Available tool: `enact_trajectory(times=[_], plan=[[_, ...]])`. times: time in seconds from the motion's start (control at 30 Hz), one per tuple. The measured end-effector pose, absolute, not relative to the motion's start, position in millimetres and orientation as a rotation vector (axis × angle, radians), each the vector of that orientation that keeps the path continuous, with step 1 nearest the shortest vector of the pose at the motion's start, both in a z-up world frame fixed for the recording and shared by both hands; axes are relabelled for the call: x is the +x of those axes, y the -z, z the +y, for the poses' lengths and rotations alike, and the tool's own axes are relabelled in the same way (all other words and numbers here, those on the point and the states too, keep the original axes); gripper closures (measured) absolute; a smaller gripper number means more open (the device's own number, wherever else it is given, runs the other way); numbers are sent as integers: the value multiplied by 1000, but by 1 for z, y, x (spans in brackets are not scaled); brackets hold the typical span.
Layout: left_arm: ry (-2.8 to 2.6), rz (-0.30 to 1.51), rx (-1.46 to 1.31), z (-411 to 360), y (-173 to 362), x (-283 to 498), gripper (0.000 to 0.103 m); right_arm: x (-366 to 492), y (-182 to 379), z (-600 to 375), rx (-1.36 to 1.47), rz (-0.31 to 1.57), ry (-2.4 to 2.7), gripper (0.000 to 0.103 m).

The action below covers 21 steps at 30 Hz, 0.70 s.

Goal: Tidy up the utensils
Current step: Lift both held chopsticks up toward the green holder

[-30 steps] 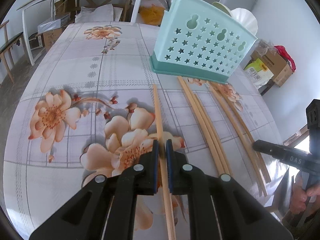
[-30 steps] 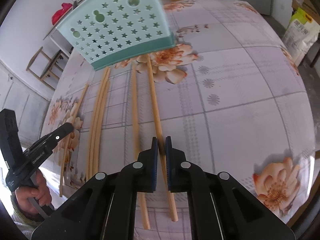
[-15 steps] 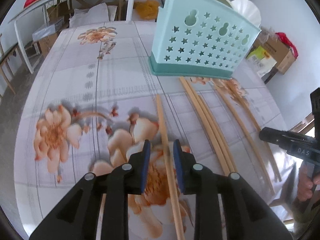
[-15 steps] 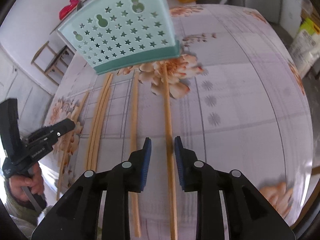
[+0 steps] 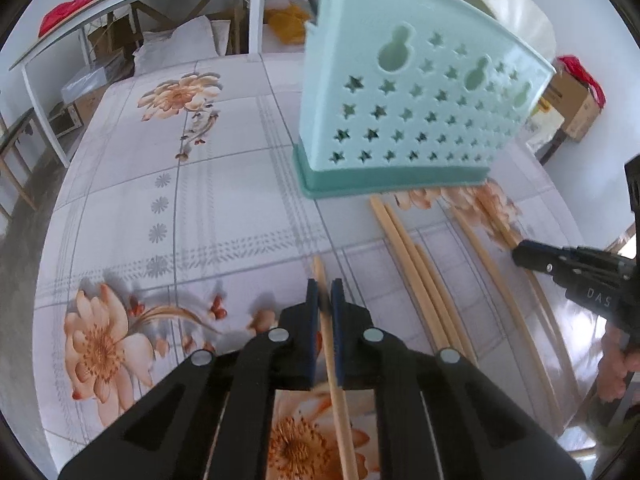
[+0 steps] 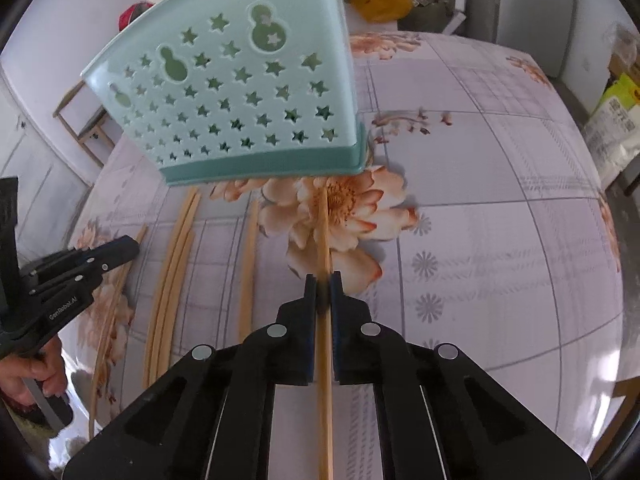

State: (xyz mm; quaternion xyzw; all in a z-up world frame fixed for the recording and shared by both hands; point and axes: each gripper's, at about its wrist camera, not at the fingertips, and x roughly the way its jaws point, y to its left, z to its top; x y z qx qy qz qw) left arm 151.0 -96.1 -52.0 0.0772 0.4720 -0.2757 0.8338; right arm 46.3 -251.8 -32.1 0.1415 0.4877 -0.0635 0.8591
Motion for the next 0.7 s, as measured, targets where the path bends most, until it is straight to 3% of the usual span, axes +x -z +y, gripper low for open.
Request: enact_trajectory(times=[0.2,0.7], plan=[[601,962,97,-87,34,151,98,42,18,-258,354,964,127,98],[749,703,-160,-24,-70,109,98,-13,-52,-240,387,724,86,98]])
